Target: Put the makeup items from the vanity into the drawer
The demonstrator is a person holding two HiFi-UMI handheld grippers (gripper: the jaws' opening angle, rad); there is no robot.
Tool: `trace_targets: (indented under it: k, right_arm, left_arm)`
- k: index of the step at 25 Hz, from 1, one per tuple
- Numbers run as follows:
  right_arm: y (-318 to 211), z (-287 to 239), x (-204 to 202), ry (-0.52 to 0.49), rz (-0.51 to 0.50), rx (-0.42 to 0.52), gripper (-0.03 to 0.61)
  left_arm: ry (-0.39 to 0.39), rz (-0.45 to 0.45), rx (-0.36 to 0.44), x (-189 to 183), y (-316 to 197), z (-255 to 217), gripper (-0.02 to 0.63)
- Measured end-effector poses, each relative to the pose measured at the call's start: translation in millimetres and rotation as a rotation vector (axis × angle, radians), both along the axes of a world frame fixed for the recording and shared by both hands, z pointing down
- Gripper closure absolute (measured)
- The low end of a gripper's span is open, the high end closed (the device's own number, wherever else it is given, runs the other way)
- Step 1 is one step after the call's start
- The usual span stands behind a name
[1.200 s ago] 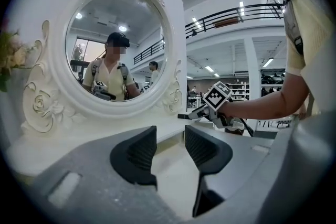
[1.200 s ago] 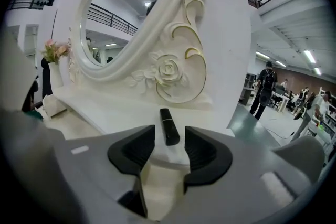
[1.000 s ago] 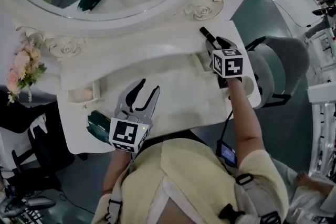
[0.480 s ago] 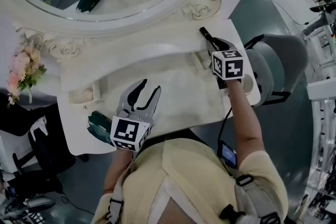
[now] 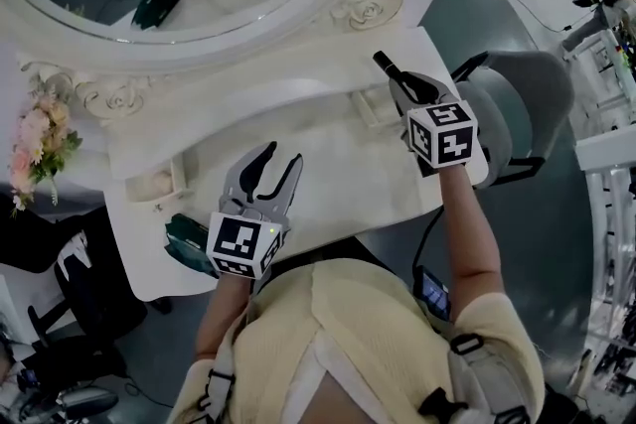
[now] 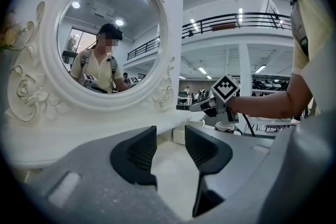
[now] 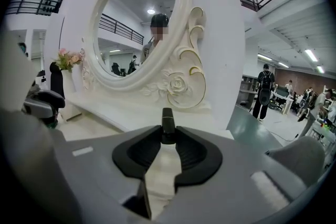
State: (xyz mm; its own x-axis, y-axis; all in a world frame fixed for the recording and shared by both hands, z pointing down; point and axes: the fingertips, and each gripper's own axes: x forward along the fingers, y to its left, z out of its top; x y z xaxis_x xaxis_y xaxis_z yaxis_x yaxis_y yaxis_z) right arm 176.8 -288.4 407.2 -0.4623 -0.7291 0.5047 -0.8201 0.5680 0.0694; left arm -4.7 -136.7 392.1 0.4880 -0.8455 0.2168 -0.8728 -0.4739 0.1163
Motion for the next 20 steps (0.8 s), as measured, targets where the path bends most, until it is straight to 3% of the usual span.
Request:
trace_targets:
  k: [20]
  right_arm:
    - [58, 38, 16, 0.396, -0.180, -0.160, 0.483]
  left_arm:
    - [0.010, 0.108, -0.035, 14, 0, 9, 0.440]
